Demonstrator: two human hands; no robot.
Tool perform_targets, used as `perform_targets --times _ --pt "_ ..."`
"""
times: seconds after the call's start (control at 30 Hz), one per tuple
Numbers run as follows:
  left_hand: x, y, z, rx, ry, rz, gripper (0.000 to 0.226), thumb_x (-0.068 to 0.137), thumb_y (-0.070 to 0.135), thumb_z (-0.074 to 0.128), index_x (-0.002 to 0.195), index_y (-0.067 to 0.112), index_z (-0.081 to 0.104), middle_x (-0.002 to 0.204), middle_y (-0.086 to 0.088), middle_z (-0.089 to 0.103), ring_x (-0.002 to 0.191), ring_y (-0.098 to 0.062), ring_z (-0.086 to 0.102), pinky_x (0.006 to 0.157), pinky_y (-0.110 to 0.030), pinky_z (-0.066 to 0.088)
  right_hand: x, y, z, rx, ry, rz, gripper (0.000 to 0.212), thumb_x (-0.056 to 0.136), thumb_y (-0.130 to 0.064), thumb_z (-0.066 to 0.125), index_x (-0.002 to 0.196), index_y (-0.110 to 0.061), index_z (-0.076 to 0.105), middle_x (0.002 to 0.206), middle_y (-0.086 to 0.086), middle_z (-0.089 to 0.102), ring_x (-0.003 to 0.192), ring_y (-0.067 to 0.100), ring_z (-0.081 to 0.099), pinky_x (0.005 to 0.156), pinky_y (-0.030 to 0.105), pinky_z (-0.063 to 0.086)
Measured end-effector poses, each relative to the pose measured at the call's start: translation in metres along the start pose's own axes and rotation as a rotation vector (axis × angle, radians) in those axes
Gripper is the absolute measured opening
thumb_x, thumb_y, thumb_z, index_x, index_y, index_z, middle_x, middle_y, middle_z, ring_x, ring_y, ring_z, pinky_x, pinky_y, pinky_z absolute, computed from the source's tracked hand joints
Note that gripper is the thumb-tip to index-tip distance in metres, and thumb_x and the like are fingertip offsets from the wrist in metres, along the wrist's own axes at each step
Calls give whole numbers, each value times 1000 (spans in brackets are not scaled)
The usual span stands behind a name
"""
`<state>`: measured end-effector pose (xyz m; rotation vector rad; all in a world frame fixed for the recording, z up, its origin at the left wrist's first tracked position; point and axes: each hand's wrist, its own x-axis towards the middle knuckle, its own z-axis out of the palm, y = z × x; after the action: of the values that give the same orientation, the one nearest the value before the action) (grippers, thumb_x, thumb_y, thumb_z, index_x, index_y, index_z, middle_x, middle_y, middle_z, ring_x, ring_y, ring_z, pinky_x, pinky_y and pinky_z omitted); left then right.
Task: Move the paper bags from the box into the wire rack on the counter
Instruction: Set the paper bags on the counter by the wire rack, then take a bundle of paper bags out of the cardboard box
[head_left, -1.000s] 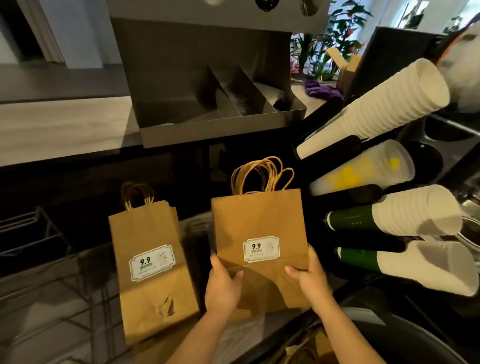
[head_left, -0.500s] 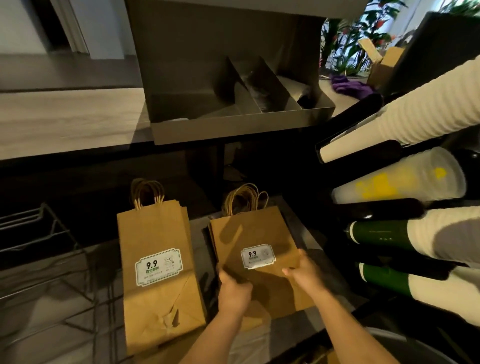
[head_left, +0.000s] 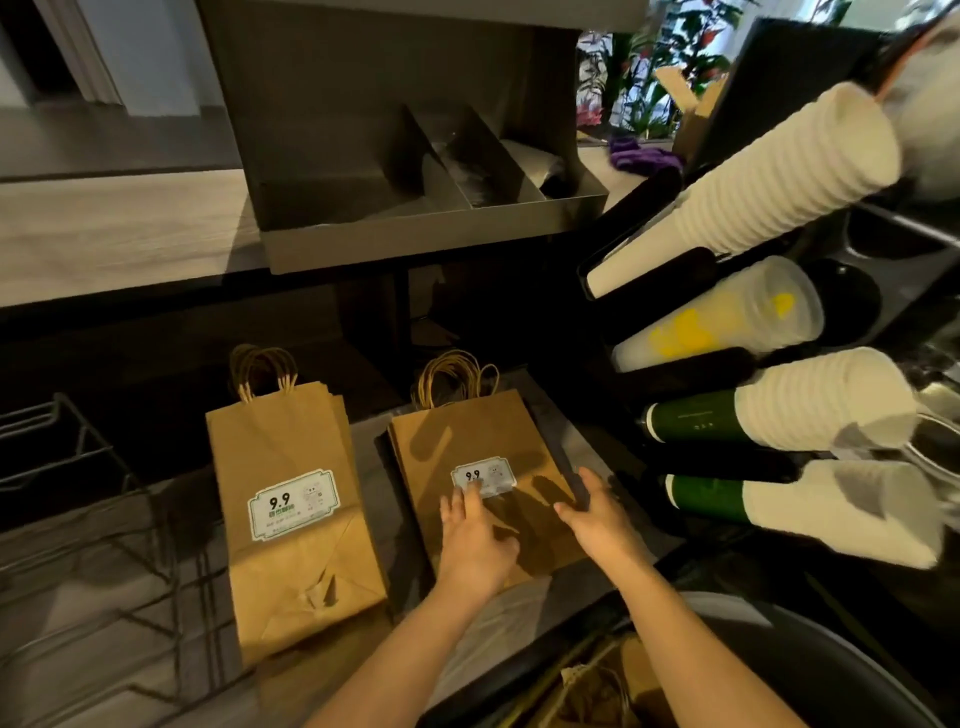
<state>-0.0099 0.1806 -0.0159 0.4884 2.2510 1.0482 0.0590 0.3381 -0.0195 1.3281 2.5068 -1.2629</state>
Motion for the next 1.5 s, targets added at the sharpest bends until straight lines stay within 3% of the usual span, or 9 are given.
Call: perform_targets --times 0.23,0.4,0.53,0.73,0.83,1.07,1.17,1.3,1.5 --pt "-31 19 19 183 -45 172 68 81 14 61 144 19 35 155 -8 25 146 -26 9 120 -35 13 -46 31 -19 188 37 -71 60 91 -10 63 145 -17 38 139 3 50 133 20 44 107 33 37" --pt "-67 30 44 229 -163 166 61 88 11 59 144 23 37 140 -2 47 116 -19 55 81 -22 44 -87 76 -32 349 19 -8 60 91 -4 62 144 -20 39 138 3 50 122 16 50 104 34 41" --pt "-99 25 81 218 -217 174 62 85 10 64 141 22 41 143 1 45 125 -16 48 92 -27 46 -124 127 -35 389 77 55 57 90 -4 63 142 -20 42 133 6 53 109 15 54 99 33 44" --pt "-133 -4 131 102 -280 116 61 85 9 65 139 25 42 139 0 48 116 -16 54 84 -27 51 -171 190 -31 331 79 112 58 90 -7 64 142 -21 41 127 3 55 118 18 54 96 29 44" --pt "-147 -26 154 69 -272 83 65 83 9 67 140 25 42 141 2 47 121 -15 52 91 -28 50 -189 222 -22 301 60 150 60 89 -13 66 142 -26 41 128 1 57 118 18 54 98 32 45" --pt "-159 -85 204 -52 -367 -183 64 82 2 68 139 17 42 135 -4 50 120 -17 51 98 -30 46 -217 299 19 365 -11 390 42 91 -9 61 131 -20 52 120 0 61 107 15 58 87 29 49" --pt "-156 -107 223 -107 -400 -273 62 83 4 67 138 17 41 132 -5 50 113 -17 52 94 -32 48 -222 333 40 409 -24 471 57 87 -7 64 138 -23 45 128 0 59 115 18 57 96 42 51" --pt "-145 -122 241 -122 -400 -357 67 85 7 65 143 21 34 140 -5 44 119 -22 51 97 -38 48 -216 361 56 454 -28 570 61 87 -2 65 142 -13 40 134 10 53 117 26 56 83 32 51" --pt "-121 -145 267 -43 -328 -380 84 82 8 67 149 28 21 140 -6 41 106 -20 54 84 -33 53 -189 400 75 465 -28 640 62 89 -3 64 144 -13 38 141 13 46 131 30 45 108 44 40"
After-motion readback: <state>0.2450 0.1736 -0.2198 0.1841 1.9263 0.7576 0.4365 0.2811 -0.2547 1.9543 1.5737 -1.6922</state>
